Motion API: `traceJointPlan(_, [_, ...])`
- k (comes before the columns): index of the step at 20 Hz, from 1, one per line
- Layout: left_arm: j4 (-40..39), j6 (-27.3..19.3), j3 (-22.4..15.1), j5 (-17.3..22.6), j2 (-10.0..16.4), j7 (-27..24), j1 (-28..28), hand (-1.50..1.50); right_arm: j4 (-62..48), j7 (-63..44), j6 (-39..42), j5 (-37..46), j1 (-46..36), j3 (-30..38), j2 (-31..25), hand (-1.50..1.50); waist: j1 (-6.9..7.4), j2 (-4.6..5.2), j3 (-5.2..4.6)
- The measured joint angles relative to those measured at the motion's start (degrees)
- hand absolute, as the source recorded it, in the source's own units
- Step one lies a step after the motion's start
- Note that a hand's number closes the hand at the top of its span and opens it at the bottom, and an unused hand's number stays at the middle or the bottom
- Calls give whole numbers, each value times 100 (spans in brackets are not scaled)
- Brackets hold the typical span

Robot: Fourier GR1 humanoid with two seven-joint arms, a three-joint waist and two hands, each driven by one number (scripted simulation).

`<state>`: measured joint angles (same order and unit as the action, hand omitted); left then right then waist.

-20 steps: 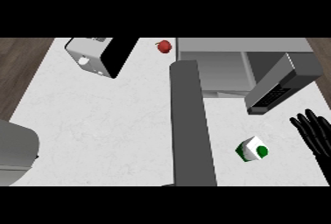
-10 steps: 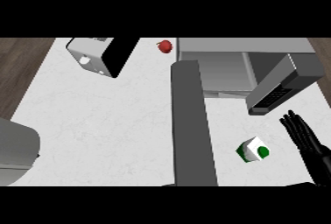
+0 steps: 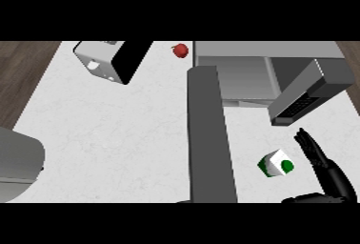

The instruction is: Pick up the milk, place it into the microwave and close the microwave

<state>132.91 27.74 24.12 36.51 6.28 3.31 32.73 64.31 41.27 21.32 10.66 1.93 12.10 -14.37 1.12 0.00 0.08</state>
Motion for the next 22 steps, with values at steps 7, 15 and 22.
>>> traceJointPlan(7, [-19,202,117,162,-91,24,101,-150,-1822,1007,-730,618,-677,-72,-119,-150,7,8,3])
traceJointPlan(15, [-73,476,359,446,-92,-38,203,-150,-3471,1597,-1083,807,-1414,-52,-151,-150,51,19,10])
traceJointPlan(22, [-89,465,427,666,-12,29,146,-150,-4210,1708,-1065,700,-1904,-4,-79,150,69,40,19])
